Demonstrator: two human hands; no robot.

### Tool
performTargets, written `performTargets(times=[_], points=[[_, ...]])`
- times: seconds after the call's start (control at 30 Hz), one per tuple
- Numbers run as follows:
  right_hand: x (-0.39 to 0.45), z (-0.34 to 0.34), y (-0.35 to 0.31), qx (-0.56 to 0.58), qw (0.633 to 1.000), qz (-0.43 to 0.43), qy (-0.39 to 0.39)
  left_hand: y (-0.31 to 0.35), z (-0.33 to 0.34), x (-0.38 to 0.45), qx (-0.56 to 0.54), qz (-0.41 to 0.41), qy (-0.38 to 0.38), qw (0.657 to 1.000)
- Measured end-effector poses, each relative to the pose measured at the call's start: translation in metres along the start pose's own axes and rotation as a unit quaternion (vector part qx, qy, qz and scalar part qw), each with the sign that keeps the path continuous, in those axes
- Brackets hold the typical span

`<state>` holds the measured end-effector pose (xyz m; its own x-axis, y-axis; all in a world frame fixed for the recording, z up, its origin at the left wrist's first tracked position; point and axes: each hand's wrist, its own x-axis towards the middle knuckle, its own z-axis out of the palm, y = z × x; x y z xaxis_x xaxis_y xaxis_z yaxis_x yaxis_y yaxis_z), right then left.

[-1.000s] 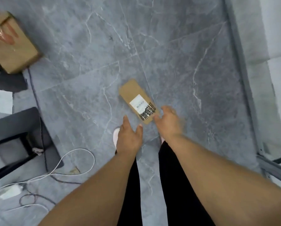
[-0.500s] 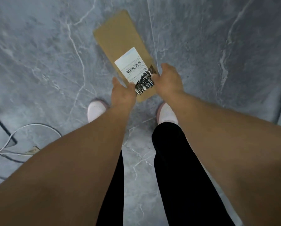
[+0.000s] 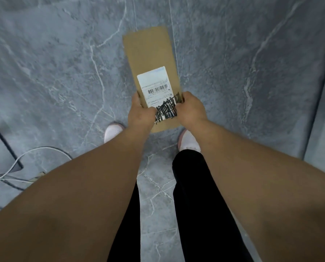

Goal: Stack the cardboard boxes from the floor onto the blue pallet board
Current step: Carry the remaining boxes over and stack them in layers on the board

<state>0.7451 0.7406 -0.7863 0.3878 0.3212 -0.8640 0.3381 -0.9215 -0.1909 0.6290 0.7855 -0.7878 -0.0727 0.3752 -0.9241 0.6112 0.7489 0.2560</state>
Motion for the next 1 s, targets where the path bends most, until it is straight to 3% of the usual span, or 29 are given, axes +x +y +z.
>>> performTargets(times=[0.27,0.57,0.77,1.0], points=[[-0.119,-0.056,-0.048,0.023,0.999,-0.017,0.023,0.039,-0.061,-0.111,0.022,0.083,0.003,0.996],[-0.254,-0.117,-0.098,-0.047,0.991,-0.112,0.054,0.068,-0.133,-0.246,0.042,0.117,0.06,0.99],[-0.327,-0.148,-0.109,-0.068,0.978,-0.192,0.049,0.068,-0.159,-0.326,-0.02,0.144,0.091,0.985],[-0.412,-0.166,-0.109,-0.137,0.937,-0.322,0.006,0.031,-0.167,-0.427,-0.138,0.136,0.169,0.966]])
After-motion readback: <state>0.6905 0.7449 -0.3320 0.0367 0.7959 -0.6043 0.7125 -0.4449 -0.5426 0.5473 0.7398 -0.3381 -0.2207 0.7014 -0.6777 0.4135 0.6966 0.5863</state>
